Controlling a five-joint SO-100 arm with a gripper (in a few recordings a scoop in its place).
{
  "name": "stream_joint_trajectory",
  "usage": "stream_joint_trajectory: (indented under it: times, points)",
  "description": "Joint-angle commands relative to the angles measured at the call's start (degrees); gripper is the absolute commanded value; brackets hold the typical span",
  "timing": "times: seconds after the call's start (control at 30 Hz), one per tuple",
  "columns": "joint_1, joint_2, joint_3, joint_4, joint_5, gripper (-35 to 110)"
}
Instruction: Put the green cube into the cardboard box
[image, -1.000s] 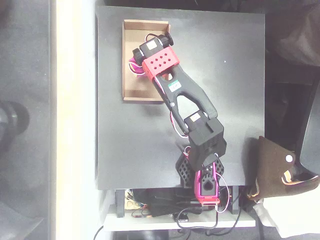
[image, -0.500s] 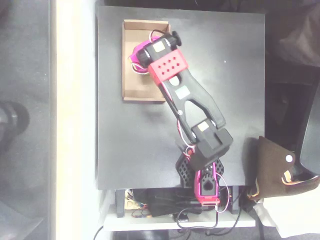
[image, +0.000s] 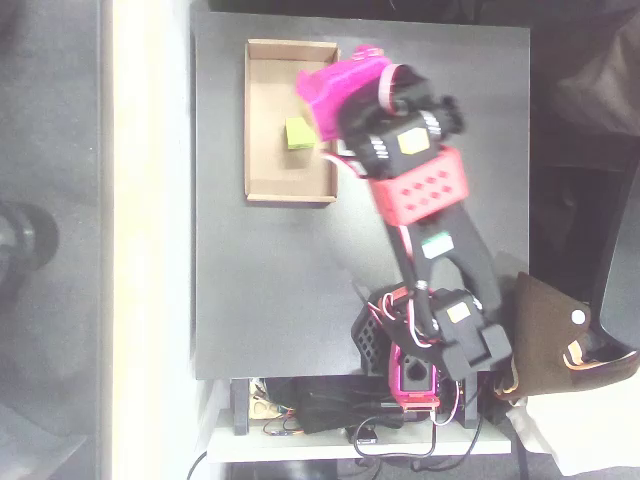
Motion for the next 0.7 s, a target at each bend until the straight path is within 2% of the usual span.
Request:
stream_joint_trajectory:
  times: [0.0, 0.67]
  points:
    - [2.81, 6.86, -1.67, -0.26, 6.15, 33]
    - [23.64, 23.73, -0.79, -0.18, 6.15, 32]
